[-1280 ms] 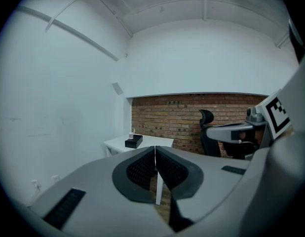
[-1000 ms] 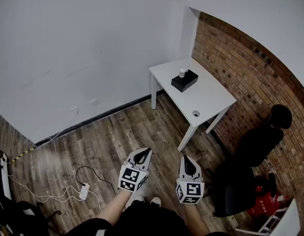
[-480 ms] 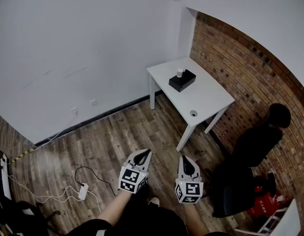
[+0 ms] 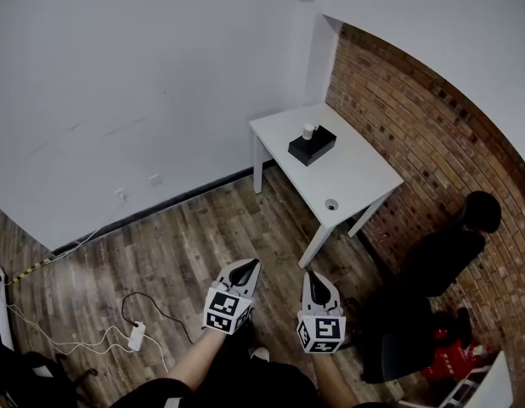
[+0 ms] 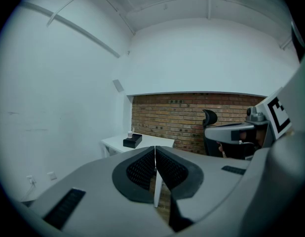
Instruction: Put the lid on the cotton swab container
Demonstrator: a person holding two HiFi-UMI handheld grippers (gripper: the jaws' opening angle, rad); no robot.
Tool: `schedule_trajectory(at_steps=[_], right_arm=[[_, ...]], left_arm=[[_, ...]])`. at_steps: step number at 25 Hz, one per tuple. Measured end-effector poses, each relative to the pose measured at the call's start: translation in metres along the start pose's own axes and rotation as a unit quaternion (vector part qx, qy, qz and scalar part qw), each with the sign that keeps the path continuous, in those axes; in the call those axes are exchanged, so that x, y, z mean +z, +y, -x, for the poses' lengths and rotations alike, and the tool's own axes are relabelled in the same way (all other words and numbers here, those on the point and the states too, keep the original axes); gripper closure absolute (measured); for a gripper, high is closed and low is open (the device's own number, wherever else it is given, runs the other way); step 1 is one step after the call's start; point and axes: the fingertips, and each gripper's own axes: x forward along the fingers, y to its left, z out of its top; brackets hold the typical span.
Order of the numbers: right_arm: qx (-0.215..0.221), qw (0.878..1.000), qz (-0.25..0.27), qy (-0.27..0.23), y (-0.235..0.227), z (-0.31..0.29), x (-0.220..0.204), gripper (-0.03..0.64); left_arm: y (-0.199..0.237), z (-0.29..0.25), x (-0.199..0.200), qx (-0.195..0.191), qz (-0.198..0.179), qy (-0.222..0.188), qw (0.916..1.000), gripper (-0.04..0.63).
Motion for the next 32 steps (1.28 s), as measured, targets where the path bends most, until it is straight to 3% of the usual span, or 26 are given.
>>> schedule_trajectory(at_steps=[11, 32], right_arm=[[-0.006, 1.000, 0.002, 0.010, -0.014, -0.081, 0.009, 0.595], [-0.060, 0.998, -0.014, 0.025, -0.031, -0.217, 0.016, 0.595]], left_arm=[[0.052, -0.066, 0.012, -0.017, 0.005, 0.005, 0.9998, 0.580], [0.153, -0.176, 0.030, -0.079, -0.008, 0.026, 0.9965, 0.580]])
